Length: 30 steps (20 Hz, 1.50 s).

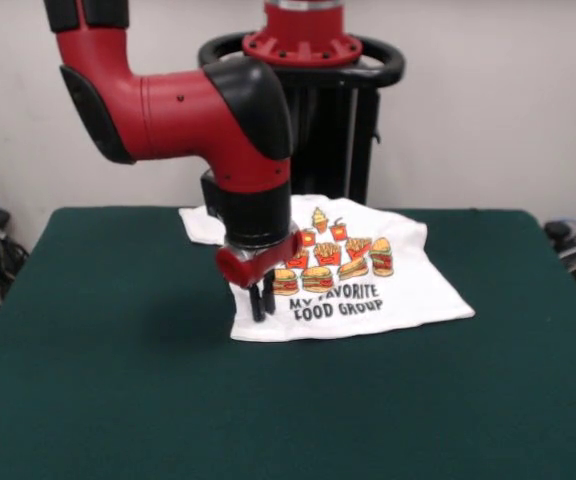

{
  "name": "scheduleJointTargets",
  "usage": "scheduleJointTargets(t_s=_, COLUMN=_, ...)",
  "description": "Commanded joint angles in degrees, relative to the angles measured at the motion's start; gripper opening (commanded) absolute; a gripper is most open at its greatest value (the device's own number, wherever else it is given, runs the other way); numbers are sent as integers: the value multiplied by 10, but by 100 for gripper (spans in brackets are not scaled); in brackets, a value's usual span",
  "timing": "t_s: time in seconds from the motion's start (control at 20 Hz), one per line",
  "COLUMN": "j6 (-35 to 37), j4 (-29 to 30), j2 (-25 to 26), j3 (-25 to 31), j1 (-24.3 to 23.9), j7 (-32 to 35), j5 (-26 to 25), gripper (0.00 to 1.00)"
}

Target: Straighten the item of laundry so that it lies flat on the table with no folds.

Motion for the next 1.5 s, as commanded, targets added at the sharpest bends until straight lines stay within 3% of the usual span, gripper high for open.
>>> scheduleJointTargets(t_s=0.05, j6=-9, j4=-54, j2=24, j3=7, j1=-15, j7=81, j5=14, gripper=0)
scheduleJointTargets(t_s=0.7, j6=-1, j4=-56, j2=-7, j3=12, j1=-24, j7=52, j5=-7, gripper=0)
scheduleJointTargets(t_s=1.5, j6=-38, j4=-101, j2=13, j3=20, j1=-34, j7=51, j5=-23, gripper=0)
